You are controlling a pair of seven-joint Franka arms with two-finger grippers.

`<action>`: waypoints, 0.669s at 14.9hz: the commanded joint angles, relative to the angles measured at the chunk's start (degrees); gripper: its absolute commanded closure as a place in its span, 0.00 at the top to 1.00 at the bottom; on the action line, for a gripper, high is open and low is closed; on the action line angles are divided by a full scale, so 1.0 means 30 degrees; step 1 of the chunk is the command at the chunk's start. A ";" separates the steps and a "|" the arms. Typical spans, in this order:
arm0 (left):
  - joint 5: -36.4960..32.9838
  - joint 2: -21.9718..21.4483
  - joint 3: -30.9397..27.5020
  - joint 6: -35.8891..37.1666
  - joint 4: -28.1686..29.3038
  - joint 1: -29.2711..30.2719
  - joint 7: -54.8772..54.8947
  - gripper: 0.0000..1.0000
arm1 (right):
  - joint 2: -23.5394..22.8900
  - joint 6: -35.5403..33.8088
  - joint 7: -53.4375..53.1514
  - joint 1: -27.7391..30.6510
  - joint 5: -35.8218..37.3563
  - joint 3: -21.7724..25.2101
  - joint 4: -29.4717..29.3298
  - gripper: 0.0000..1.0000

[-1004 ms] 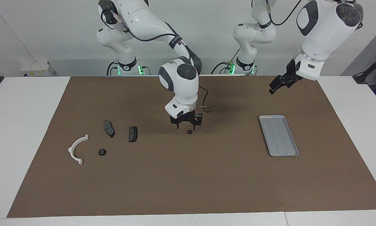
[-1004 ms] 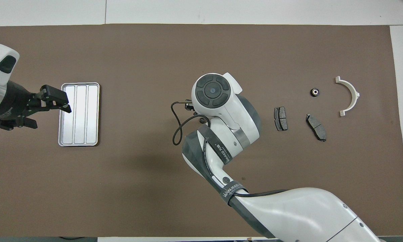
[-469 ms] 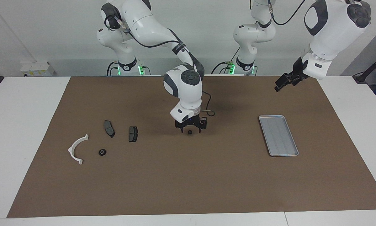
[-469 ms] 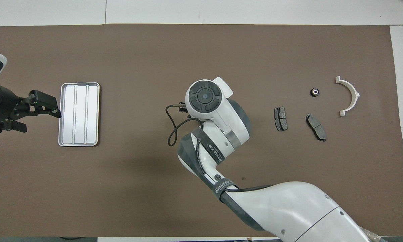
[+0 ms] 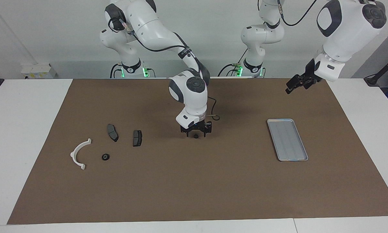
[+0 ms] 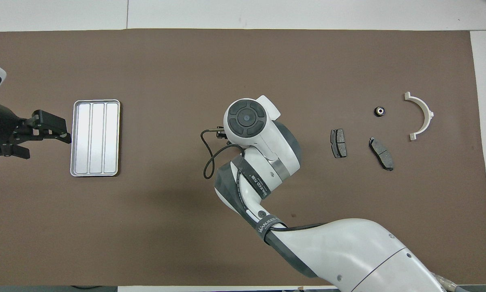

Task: Place bearing gear from tray to pile
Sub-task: 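Lower the right gripper and grasp the second gear at the center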

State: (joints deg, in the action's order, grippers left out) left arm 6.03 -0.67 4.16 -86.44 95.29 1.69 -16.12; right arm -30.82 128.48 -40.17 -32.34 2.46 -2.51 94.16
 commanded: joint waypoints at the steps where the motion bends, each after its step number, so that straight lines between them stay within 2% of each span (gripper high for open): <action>1: -0.0223 -0.0071 0.0165 -0.0046 0.0082 -0.0008 0.0274 1.00 | 0.0137 0.0911 0.0559 0.0117 -0.0470 -0.0102 0.0663 0.85; 4: -0.0194 -0.0100 0.0137 -0.0017 0.0082 -0.0415 0.0245 1.00 | 0.0137 0.1029 0.0559 0.0117 -0.0470 -0.0102 0.0723 0.77; 10: -0.0223 -0.0100 -0.0098 -0.0104 0.0112 -0.1033 0.0508 1.00 | 0.0020 0.1233 0.0559 0.0088 -0.0470 -0.0102 0.0723 0.76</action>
State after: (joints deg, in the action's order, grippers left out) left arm 6.03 -0.67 4.70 -86.44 95.29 -0.17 -15.65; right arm -30.83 129.97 -40.13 -32.36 2.42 -2.51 95.30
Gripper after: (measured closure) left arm 0.000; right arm 0.198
